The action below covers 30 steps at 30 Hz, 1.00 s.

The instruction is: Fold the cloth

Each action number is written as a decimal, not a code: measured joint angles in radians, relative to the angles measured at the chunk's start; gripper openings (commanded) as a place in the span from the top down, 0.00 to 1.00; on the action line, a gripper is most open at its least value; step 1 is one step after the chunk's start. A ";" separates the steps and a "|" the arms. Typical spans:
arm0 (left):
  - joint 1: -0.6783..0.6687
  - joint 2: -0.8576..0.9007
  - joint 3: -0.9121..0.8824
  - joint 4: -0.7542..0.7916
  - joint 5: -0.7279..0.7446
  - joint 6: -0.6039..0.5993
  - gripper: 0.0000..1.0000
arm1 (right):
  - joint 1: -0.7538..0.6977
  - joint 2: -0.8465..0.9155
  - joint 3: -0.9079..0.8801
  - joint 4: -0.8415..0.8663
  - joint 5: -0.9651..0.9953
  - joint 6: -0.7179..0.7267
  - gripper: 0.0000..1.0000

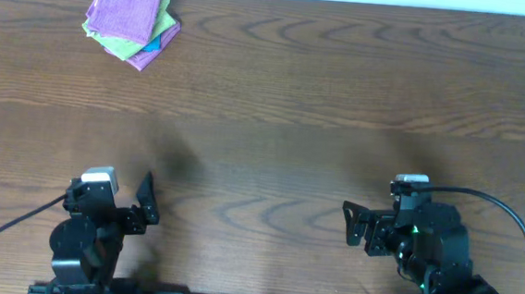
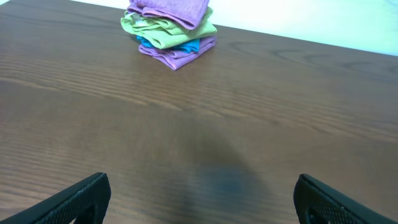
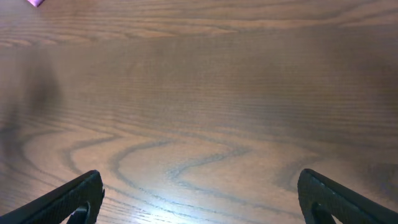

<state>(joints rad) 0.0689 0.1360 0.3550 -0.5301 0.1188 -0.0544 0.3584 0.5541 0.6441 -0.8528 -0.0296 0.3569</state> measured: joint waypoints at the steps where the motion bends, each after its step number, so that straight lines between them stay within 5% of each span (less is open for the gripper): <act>1: 0.000 -0.016 -0.012 -0.005 0.000 0.002 0.05 | 0.000 0.000 0.000 0.000 0.000 0.000 0.01; 30: -0.001 -0.123 -0.041 -0.283 -0.007 0.060 0.05 | 0.000 0.000 0.000 0.000 0.000 0.000 0.01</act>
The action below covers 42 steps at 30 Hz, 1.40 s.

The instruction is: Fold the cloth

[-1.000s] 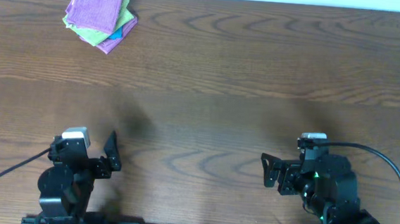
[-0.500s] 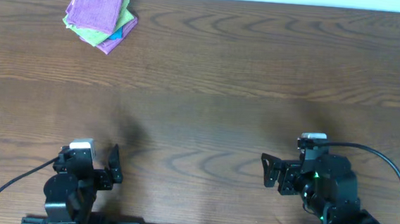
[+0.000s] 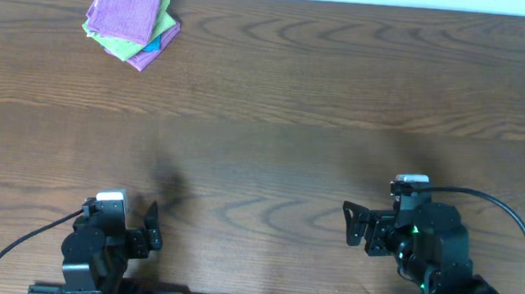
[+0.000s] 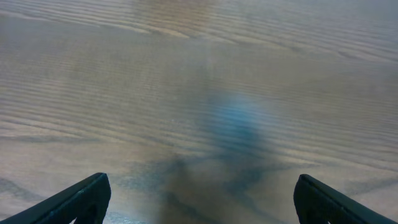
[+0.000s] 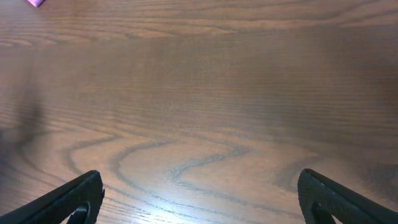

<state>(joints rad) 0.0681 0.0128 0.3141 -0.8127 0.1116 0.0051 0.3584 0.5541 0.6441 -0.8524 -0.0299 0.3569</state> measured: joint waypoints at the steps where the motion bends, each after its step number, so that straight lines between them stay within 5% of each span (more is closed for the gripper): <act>1: 0.000 0.000 0.000 -0.003 0.000 0.000 0.05 | 0.000 0.000 0.000 0.000 0.000 0.000 0.01; 42: 0.000 -0.001 0.003 -0.117 0.000 0.003 0.05 | 0.000 0.000 0.000 0.000 0.000 0.000 0.01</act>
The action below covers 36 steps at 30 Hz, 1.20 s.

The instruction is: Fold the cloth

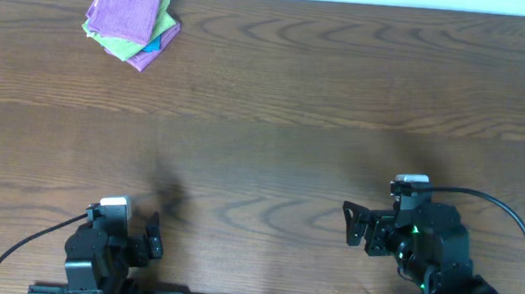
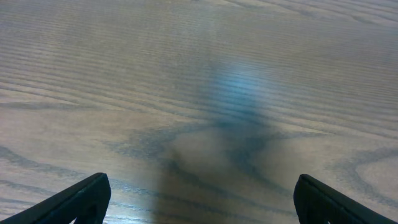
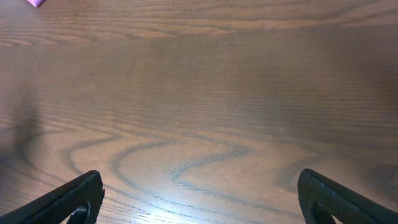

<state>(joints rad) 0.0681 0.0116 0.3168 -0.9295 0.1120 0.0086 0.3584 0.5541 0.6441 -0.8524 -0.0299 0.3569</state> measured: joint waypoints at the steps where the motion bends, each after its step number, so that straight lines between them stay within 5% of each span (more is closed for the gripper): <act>1: 0.000 0.000 0.000 0.000 0.000 0.000 0.05 | 0.000 0.000 0.000 0.000 0.000 0.000 0.01; 21: 0.000 0.000 0.002 -0.002 0.000 0.000 0.05 | -0.063 -0.030 -0.001 -0.065 0.120 -0.016 0.01; 36: 0.000 -0.001 0.003 -0.005 0.000 0.001 0.05 | -0.267 -0.353 -0.227 -0.056 0.169 -0.237 0.01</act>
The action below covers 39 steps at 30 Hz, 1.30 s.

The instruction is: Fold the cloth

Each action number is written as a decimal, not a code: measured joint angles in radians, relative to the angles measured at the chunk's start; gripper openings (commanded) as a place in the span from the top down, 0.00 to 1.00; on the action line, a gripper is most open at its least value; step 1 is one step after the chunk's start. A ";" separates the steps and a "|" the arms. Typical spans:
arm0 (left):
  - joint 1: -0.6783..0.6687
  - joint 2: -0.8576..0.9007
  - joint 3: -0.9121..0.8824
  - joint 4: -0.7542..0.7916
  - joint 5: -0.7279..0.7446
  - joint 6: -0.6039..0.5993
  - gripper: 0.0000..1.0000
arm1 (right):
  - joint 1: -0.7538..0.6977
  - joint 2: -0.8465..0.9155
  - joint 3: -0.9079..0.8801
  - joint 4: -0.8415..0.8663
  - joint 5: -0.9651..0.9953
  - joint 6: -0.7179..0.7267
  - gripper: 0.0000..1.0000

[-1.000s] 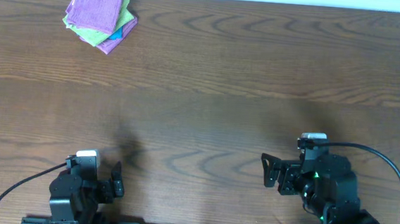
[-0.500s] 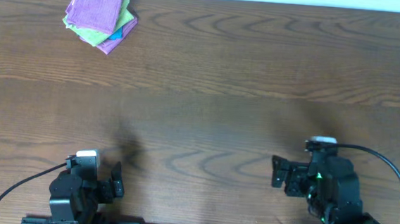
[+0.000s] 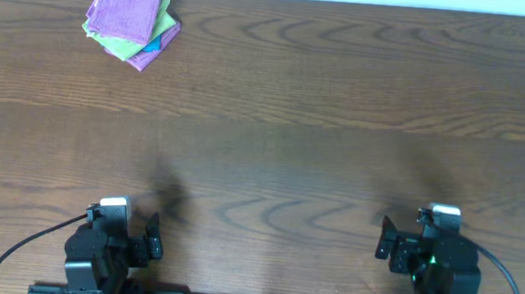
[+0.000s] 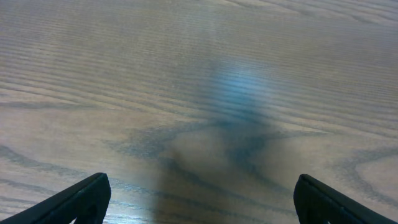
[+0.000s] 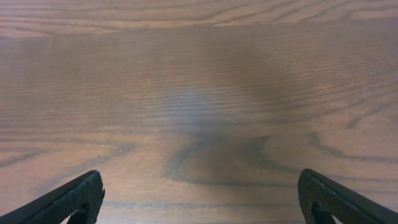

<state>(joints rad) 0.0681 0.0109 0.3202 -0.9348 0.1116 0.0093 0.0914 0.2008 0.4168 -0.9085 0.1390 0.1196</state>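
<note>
A stack of folded cloths (image 3: 128,19), purple on top with green and blue beneath, lies at the far left corner of the wooden table (image 3: 301,122). No cloth appears in either wrist view. My left gripper (image 4: 202,199) is open over bare wood at the near left edge, nothing between its fingers. My right gripper (image 5: 199,196) is open over bare wood at the near right edge, also holding nothing. Both arms (image 3: 102,252) (image 3: 435,261) sit drawn back, far from the stack.
A white strip runs along the table's far edge. The arms' mounting rail lies along the near edge, with cables trailing from each arm base.
My right arm has moved back and to the right, to the near edge, and its wrist view now looks down on bare wood. The left arm and the cloth stack have not moved.
At first my left gripper stood open a little out from the near edge, with the cloth stack in its view. It then sat drawn back at the near edge, over bare wood, and stayed. Now the right arm is drawn back too. The stack never moved.
</note>
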 measured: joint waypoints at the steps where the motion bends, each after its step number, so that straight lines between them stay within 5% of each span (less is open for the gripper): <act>1: 0.000 0.000 0.000 0.000 0.000 0.000 0.05 | -0.006 -0.014 -0.011 0.000 0.000 -0.007 0.01; 14: 0.000 0.000 0.000 0.000 0.000 0.003 0.05 | -0.033 -0.158 -0.162 0.008 0.000 -0.053 0.01; 39: 0.000 0.000 0.000 0.000 0.000 0.003 0.05 | -0.048 -0.184 -0.177 0.024 0.000 -0.057 0.01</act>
<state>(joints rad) 0.0681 0.0109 0.3202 -0.9348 0.1120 0.0124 0.0433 0.0170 0.2401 -0.8848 0.1394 0.0628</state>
